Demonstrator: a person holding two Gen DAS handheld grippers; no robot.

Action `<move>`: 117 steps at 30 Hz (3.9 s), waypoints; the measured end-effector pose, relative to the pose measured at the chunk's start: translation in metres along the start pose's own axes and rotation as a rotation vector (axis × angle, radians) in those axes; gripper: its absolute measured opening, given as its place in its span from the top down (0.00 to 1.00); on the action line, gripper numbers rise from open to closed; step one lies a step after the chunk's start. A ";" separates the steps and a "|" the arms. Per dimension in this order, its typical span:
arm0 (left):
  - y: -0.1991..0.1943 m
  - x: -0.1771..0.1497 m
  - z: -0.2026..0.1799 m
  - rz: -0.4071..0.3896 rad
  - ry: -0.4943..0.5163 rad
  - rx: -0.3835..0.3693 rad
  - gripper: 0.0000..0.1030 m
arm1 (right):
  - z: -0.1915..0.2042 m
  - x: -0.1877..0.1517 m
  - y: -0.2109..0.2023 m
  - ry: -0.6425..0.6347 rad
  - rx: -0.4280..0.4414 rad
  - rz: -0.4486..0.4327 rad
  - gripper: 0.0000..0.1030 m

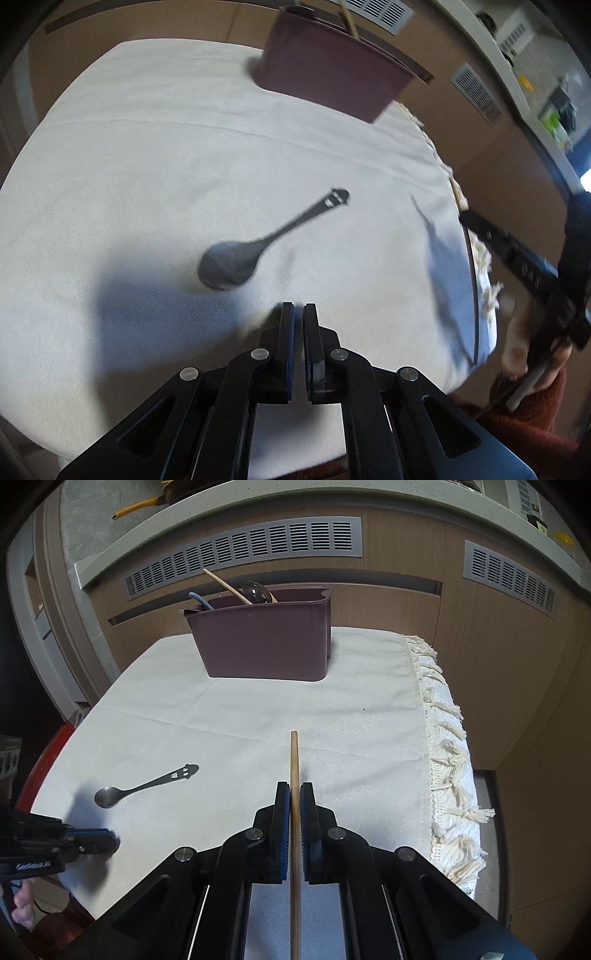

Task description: Organize utensils

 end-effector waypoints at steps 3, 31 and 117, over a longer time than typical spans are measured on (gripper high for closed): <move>0.004 0.013 0.006 -0.023 -0.064 -0.018 0.95 | 0.000 -0.002 0.002 -0.006 -0.003 0.008 0.95; 0.024 0.113 0.003 -0.210 -0.151 0.104 0.59 | -0.035 0.002 0.049 0.062 0.063 0.045 0.95; -0.062 0.130 -0.095 -0.507 0.239 -0.099 0.72 | -0.046 0.098 0.016 -0.002 -0.032 -0.090 0.95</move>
Point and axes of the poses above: each gripper's, at about its wrist camera, not at the fingertips, and y roughly the way its jaws point, z to its left, x to its top, the point moved 2 cm from there along y, roughly the way its jaws point, and after that the axes turned 14 degrees about -y, right-handed, at the moved point
